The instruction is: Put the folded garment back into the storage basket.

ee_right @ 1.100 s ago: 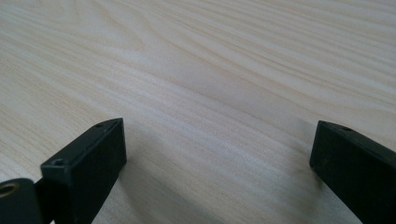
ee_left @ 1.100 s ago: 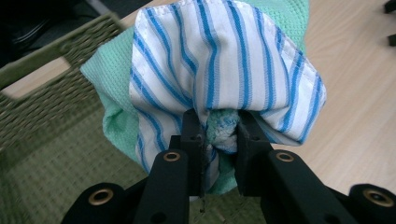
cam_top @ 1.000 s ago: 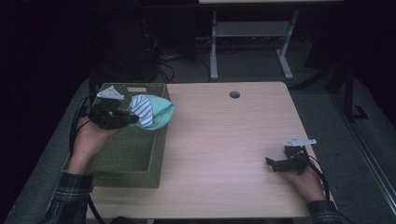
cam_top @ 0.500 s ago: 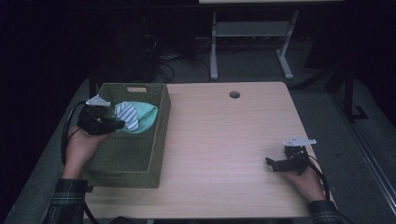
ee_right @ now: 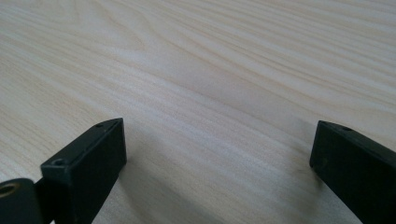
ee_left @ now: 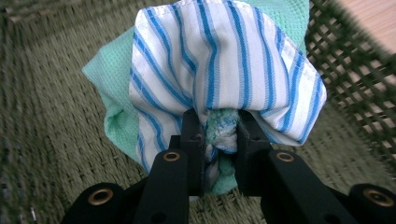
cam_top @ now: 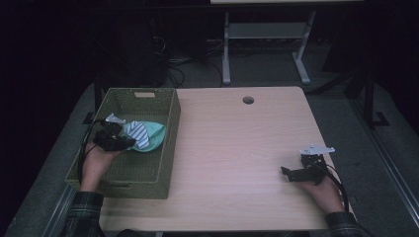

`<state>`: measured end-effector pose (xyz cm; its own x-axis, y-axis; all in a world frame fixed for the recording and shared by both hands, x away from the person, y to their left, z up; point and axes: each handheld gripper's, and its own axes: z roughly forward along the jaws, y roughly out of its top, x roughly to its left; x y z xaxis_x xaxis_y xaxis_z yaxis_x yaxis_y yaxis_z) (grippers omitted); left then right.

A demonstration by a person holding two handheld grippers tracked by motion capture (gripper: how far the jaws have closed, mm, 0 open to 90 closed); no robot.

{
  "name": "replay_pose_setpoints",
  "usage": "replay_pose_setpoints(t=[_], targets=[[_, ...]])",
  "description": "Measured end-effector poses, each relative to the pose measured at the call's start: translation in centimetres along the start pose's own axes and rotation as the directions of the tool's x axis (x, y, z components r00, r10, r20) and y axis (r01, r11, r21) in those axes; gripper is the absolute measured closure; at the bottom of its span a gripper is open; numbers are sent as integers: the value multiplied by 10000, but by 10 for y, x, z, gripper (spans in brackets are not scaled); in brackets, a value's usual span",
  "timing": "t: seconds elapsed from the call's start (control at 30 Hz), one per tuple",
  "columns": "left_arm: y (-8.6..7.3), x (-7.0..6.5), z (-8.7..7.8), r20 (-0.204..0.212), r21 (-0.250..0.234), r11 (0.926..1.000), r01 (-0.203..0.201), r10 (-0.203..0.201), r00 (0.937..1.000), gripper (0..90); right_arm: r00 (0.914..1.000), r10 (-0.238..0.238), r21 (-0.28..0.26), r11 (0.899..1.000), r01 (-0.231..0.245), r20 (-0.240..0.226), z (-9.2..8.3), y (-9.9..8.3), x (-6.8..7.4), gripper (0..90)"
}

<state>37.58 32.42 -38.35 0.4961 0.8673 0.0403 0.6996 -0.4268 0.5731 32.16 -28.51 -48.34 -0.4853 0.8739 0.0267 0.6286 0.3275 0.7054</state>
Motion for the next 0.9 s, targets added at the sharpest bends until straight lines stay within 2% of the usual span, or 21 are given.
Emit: replay_pose_setpoints(t=[0.17,0.37,0.53,0.67,0.83,0.9], targets=[[-3,0,7,125,219,9998,36,-39,9999,740,10000,4,0,10000,-4,5,0,0,0,32],[-5,2,8,99,261,9995,158,-161,9998,706,10000,-1,2,10000,1,-5,0,0,0,32],[-6,3,8,130,190,9995,244,-246,9996,613,10000,2,17,10000,-2,-31,0,0,0,32],[-5,4,7,76,141,9988,462,-463,9989,507,10000,-12,15,10000,12,-34,0,0,0,32],[-1,3,-2,51,-172,9983,558,-558,9984,379,10000,-20,12,10000,20,-26,0,0,0,32],[1,1,-6,177,-323,9978,577,-571,9982,331,10000,-22,10,10000,22,-25,0,0,0,32]])
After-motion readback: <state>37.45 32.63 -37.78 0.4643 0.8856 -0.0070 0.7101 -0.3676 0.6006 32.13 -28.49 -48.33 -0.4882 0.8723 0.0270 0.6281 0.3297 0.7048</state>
